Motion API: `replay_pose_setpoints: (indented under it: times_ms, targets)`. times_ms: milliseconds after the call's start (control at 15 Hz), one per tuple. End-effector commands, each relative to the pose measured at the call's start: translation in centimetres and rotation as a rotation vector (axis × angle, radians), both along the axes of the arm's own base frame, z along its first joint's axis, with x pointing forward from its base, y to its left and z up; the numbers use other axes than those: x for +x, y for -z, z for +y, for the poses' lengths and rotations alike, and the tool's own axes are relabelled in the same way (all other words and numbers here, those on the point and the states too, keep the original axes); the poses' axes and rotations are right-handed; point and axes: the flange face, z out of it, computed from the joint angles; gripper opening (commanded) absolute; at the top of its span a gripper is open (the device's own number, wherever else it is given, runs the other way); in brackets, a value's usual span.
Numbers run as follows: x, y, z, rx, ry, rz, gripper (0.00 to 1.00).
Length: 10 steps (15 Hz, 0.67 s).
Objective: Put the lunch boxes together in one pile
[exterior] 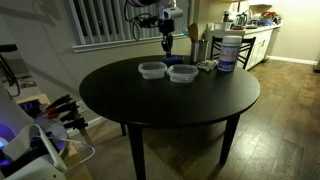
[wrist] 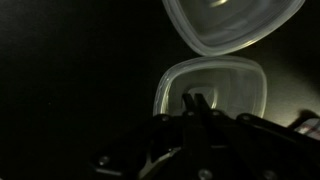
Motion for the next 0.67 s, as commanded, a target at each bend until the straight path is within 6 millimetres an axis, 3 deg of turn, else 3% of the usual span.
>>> replay_pose_setpoints:
  times_ms: [0,67,133,200,267,400,600]
  targets:
    - [-3.5,-2.6,5.0,-0.066,-0.116,-0.072,0.02]
    - [-3.9,-2.7,6.3,-0.080,-0.146,-0.080,0.02]
    - [-4.3,-2.7,7.5,-0.094,-0.170,-0.088,0.13]
    - [-4.6,-2.5,8.4,-0.104,-0.184,-0.086,0.34]
    - [-4.8,-2.4,9.1,-0.118,-0.197,-0.088,0.39]
    - [-4.7,-1.9,9.4,-0.142,-0.196,-0.083,0.51]
    - [-3.9,-0.6,7.4,-0.162,-0.157,-0.066,0.70]
